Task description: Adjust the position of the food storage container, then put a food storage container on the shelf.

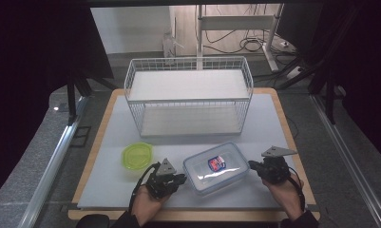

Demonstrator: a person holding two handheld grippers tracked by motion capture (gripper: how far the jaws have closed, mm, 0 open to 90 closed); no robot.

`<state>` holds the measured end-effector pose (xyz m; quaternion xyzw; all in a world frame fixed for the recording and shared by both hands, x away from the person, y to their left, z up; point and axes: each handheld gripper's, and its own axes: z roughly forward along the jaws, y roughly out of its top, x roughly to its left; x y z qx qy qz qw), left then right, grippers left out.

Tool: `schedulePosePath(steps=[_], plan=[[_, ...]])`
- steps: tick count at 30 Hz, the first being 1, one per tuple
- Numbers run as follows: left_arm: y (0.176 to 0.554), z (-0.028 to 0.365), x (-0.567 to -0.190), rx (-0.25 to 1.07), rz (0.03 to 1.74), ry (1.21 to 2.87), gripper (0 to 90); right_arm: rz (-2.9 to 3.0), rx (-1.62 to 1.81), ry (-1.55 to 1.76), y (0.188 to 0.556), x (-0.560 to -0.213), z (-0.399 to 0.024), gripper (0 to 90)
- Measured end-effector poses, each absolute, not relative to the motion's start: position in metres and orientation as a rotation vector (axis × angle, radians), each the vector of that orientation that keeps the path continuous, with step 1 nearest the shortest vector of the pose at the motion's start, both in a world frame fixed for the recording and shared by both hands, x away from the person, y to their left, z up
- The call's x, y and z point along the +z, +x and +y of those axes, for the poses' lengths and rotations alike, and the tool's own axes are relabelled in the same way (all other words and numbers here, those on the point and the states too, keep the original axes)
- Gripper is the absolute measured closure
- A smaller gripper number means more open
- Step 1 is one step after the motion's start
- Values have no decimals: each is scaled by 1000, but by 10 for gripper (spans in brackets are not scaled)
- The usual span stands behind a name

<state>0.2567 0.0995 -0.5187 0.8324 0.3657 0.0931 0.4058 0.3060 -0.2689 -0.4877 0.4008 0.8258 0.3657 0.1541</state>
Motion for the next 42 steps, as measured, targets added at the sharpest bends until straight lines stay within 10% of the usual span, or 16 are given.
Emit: schedulePosePath(steps=[17,25,35,42], plan=[[281,123,-525,327,1079,2105,892,2524,979,973,273,-493,-227,899],[278,134,-517,343,1056,2103,772,2506,1004,965,275,-491,-233,867],[259,154,-506,480,997,2077,347,2390,1091,1062,282,-487,-257,462],[258,158,-503,408,957,2014,205,2358,1157,1070,287,-486,-264,257]])
